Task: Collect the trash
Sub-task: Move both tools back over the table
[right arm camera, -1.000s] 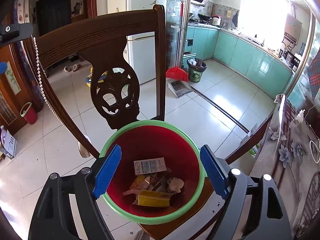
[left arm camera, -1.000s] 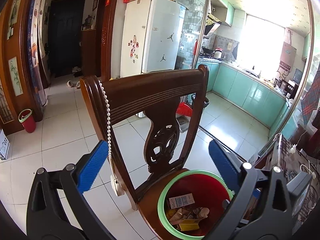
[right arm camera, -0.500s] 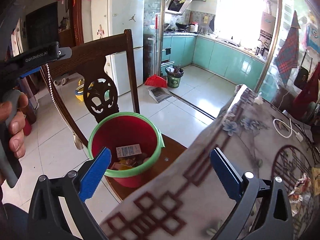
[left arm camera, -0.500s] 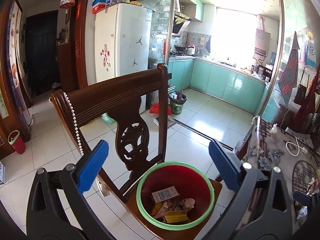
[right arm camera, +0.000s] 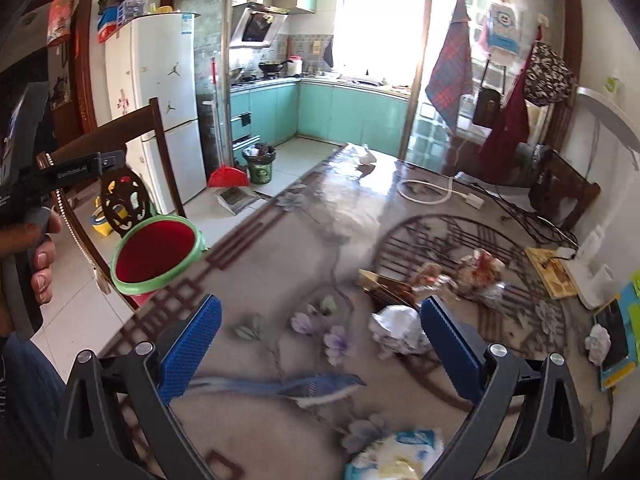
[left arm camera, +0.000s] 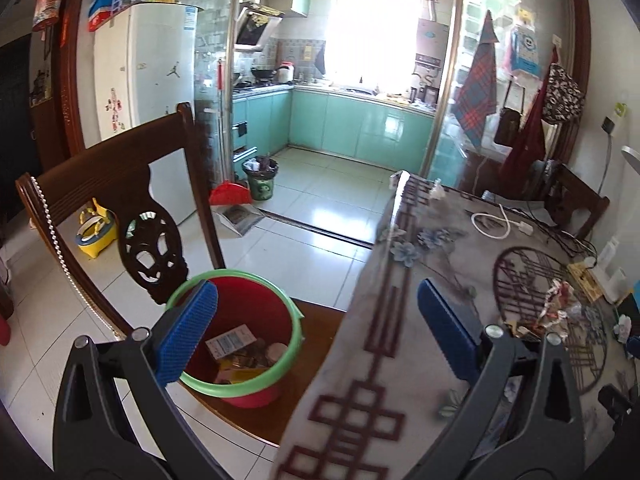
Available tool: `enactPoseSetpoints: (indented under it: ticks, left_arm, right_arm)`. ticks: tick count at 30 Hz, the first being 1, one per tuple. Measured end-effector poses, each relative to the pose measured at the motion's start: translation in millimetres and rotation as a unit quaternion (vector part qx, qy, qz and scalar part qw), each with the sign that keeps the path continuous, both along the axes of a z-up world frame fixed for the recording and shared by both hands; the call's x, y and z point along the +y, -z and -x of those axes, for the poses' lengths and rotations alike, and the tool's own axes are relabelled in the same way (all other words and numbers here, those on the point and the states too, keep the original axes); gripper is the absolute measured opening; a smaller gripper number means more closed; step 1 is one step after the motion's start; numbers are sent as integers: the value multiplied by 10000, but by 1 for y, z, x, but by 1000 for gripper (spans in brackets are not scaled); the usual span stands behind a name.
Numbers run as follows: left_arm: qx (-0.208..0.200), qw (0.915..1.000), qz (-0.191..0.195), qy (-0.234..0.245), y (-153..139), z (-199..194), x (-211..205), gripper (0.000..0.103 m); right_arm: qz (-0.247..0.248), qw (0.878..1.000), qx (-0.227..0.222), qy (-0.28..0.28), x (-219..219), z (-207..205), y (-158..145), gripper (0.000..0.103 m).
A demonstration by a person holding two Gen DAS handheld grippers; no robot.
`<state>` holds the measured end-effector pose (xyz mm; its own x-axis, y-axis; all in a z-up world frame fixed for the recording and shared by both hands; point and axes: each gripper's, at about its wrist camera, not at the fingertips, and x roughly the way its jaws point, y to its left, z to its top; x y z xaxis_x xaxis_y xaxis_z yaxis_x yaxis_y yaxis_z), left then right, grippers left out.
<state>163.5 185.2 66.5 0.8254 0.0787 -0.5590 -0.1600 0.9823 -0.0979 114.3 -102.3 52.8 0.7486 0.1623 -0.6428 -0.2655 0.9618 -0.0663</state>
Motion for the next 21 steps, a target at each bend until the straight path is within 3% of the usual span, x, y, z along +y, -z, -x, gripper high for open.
enactPoseSetpoints:
  ticks: [5,13,21]
  left_arm:
    - [156,9977,187,625,14,12,-58,98]
    - [372,9852,38,1675,39,37,-153,98]
    - [941,9594,-357,2637,84,63,-230,98]
  right_arm:
    - [42,9989,29,473,-57,21,7,96]
    - [-99,9959,78,899,-118,41,23,96]
    - [-403,9911,191,1252,-161,46,35,96]
